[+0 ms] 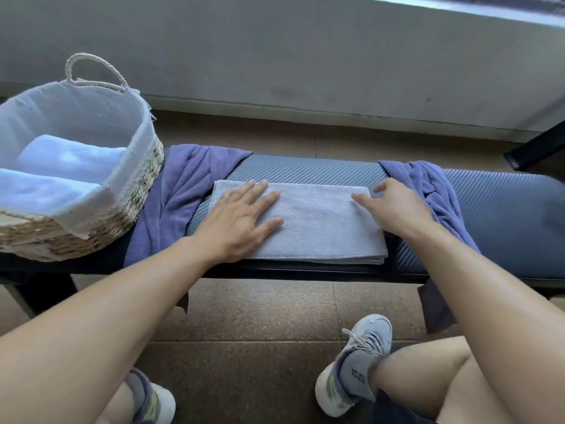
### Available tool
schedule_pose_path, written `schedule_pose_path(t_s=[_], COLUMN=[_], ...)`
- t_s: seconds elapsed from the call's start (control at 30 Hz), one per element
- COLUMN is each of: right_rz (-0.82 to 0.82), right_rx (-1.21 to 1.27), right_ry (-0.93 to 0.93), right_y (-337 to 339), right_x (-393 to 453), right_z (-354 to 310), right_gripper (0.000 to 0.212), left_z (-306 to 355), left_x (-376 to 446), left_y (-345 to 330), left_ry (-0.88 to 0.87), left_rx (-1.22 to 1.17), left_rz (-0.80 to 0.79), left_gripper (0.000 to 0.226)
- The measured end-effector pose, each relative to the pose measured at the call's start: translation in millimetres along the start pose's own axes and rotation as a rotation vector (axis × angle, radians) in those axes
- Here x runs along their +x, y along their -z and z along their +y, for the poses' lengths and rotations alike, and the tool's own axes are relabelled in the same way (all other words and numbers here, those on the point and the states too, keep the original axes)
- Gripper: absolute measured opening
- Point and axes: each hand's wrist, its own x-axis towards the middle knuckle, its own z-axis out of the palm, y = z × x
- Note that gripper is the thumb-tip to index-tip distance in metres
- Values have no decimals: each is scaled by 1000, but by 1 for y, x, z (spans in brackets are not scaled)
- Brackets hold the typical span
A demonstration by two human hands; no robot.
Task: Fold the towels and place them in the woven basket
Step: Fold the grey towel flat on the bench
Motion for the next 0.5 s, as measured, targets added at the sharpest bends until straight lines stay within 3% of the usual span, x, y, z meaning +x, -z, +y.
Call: schedule_pose_path(t_s=[0.1, 0.27, 0.33, 0.5], right_rz=[-178, -287, -353, -495], right_rx=[26, 95, 64, 9], right_ry=[-75, -86, -90, -94], right_y=[9, 18, 23, 25], right_x=[-1, -11, -15, -16], right_z=[3, 4, 5, 11], right_gripper=[62, 57, 57, 58], left_z=[-6, -14, -15, -17], left_x=[3, 5, 1, -27], left_y=[1, -2, 4, 12], left_ry=[27, 32, -27, -231], left_rx=[-28, -234, -267, -22], left_rz=[22, 112, 146, -17], left_gripper=[63, 60, 70, 110])
